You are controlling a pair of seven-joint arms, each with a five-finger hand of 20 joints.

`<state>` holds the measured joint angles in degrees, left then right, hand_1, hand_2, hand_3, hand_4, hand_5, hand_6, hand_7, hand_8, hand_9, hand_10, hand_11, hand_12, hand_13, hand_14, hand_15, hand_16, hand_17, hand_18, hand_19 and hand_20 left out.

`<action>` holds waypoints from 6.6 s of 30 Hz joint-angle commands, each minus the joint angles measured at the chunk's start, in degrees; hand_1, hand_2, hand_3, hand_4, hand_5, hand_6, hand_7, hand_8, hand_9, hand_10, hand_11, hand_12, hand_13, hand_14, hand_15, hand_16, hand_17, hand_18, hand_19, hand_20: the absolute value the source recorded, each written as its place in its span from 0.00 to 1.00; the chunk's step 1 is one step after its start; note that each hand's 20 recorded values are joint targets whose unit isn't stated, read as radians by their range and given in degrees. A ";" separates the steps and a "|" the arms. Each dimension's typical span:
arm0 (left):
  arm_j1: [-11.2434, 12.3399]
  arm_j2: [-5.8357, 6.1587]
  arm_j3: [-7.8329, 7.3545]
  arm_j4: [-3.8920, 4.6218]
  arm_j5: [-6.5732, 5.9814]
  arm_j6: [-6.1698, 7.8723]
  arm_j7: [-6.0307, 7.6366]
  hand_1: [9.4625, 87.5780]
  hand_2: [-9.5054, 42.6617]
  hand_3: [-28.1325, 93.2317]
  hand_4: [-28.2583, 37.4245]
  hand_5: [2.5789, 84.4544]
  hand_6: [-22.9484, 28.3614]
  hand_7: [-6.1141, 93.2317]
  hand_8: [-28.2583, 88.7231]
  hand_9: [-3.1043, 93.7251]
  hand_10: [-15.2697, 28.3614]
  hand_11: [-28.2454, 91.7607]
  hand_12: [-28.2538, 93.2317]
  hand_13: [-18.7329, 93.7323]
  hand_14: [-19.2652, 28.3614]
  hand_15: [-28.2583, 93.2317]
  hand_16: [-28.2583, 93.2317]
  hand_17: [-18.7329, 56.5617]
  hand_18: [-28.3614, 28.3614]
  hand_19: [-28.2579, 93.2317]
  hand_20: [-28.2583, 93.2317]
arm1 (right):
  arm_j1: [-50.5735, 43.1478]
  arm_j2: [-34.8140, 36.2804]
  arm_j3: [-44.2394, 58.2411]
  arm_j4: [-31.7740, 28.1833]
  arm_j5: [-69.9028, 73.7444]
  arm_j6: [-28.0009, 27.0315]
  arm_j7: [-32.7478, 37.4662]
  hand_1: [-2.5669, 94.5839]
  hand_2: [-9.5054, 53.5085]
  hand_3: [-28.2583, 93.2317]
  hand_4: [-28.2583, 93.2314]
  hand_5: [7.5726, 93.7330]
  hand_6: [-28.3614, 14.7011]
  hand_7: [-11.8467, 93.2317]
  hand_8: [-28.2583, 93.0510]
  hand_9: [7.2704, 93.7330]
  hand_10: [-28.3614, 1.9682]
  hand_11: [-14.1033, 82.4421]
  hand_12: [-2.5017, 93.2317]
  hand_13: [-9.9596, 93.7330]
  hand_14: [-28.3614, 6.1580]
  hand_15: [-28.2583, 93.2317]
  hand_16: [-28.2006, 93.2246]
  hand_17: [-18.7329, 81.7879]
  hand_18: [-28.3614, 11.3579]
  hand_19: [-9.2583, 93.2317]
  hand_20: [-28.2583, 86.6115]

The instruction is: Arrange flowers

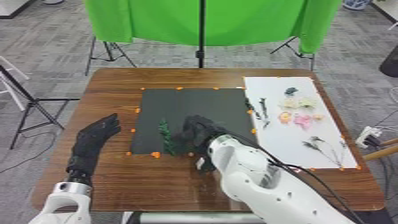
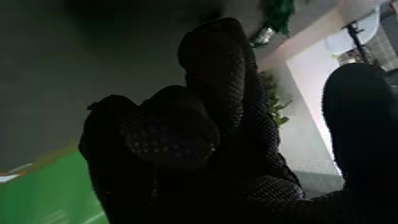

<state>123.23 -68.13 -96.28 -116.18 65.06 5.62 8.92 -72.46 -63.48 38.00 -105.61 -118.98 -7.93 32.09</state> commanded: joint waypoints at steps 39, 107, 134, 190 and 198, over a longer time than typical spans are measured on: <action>4.35 -2.90 -1.68 -2.02 0.87 0.32 -1.19 0.19 0.15 0.79 0.06 0.52 0.56 0.16 0.19 0.45 0.66 0.38 0.31 0.43 0.78 0.45 0.21 0.29 0.74 0.33 0.40 | -39.73 16.68 58.00 -17.74 -11.96 1.07 1.85 0.37 0.00 0.78 0.09 0.62 0.56 0.26 0.18 0.63 0.37 0.40 0.30 0.80 0.52 0.79 0.48 0.74 0.34 1.00 0.72; 0.80 -1.20 -0.95 -0.35 0.88 -5.84 -4.10 0.19 0.15 0.79 0.08 0.52 0.56 0.15 0.19 0.45 0.67 0.38 0.31 0.44 0.79 0.45 0.21 0.28 0.75 0.34 0.40 | -5.16 -6.64 7.46 4.05 -1.64 13.63 -5.09 0.60 0.00 0.70 0.09 0.86 0.64 0.34 0.33 0.93 0.57 0.48 0.37 0.97 0.75 0.74 0.49 0.86 0.47 1.00 0.75; 0.89 -1.17 -1.85 -0.38 1.61 -8.91 -5.54 0.20 0.14 0.79 0.09 0.51 0.56 0.15 0.20 0.45 0.66 0.37 0.31 0.43 0.79 0.44 0.22 0.28 0.75 0.34 0.40 | -7.12 -2.78 7.43 -0.88 -7.34 11.50 -6.71 0.37 0.00 0.78 0.10 0.82 0.63 0.32 0.16 0.90 0.53 0.60 0.29 0.96 0.70 0.75 0.48 0.85 0.43 1.00 0.74; 0.34 -1.08 -1.92 -0.09 2.06 -10.44 -5.76 0.20 0.14 0.79 0.09 0.51 0.57 0.14 0.20 0.45 0.66 0.37 0.31 0.43 0.79 0.44 0.22 0.27 0.75 0.34 0.40 | -8.92 -1.26 11.95 -2.95 -0.22 3.21 -2.13 0.25 0.30 0.75 0.12 0.77 0.62 0.25 0.16 0.94 0.45 0.62 0.29 0.98 0.66 0.77 0.48 0.88 0.40 1.00 0.78; 0.55 -1.55 -2.12 -0.20 2.10 -10.44 -5.66 0.20 0.14 0.79 0.09 0.51 0.56 0.14 0.20 0.45 0.67 0.37 0.31 0.43 0.79 0.44 0.22 0.28 0.75 0.34 0.40 | -9.28 -1.37 9.55 -2.14 0.32 0.85 -2.25 0.25 0.30 0.75 0.11 0.77 0.61 0.25 0.16 0.93 0.45 0.62 0.29 0.98 0.66 0.77 0.48 0.88 0.40 1.00 0.78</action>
<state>123.35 -69.24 -98.46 -116.68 66.88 -4.09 3.83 -80.59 -64.78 49.30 -107.21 -119.07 -5.86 29.59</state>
